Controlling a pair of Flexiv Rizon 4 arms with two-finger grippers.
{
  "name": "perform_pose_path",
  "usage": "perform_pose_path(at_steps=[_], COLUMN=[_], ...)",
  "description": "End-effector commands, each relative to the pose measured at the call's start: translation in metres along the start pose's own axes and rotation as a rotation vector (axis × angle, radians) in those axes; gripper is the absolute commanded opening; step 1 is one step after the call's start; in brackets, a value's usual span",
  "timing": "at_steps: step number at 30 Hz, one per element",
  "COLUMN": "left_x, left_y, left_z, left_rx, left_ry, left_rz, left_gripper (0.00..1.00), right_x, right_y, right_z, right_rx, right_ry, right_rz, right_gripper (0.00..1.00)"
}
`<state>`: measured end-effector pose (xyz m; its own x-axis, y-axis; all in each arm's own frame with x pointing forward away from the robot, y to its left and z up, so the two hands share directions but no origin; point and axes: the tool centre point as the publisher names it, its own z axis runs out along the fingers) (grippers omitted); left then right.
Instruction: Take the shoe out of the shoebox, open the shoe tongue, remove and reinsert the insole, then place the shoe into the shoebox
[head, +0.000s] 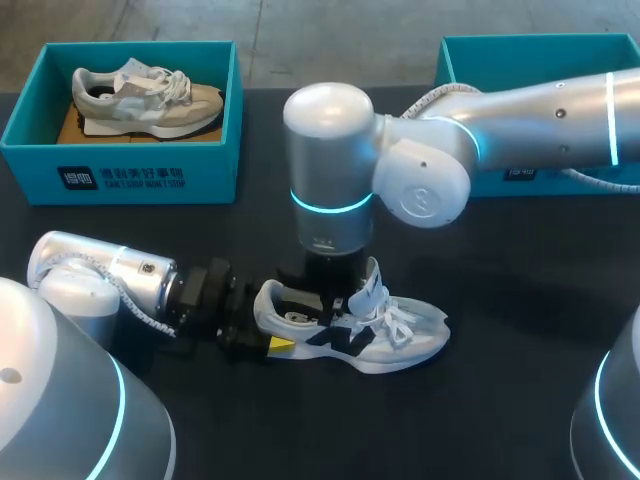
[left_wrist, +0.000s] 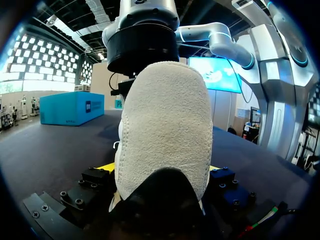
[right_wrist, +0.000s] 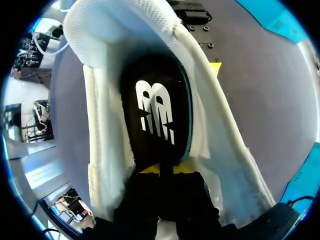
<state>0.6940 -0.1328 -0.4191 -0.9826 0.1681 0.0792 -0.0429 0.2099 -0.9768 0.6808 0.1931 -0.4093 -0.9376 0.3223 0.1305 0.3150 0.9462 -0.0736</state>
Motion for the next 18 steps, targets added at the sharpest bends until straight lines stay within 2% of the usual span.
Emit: perform_pose_path(at_steps=[1,5,13,18], left_x=[-0.001,-0.001,-0.001,-0.001], left_y=[0.0,0.0,0.0,0.0], left_z=[0.0,0.0,0.0,0.0], left_rx=[0.0,0.0,0.0,0.0], left_ry=[-0.001,-0.001,-0.001,-0.001], left_rz=[-0.001,-0.001,-0.001,-0.001], left_gripper=[0.0,0.0,0.0,0.0], right_x=[0.015,0.018,0.022,0.02], right_y=[0.0,-0.001,-0.005,-0.008], right_z=[0.021,0.005,-0.023,-0.035], right_rx=[-0.033,-0.06,-0.207,-0.244], right_ry=[-0.042,-0.091,-0.183,-0.211], right_rz=[-0.001,0.004,-0.026,-0.033], right_gripper=[0.0,0.0,0.0,0.0])
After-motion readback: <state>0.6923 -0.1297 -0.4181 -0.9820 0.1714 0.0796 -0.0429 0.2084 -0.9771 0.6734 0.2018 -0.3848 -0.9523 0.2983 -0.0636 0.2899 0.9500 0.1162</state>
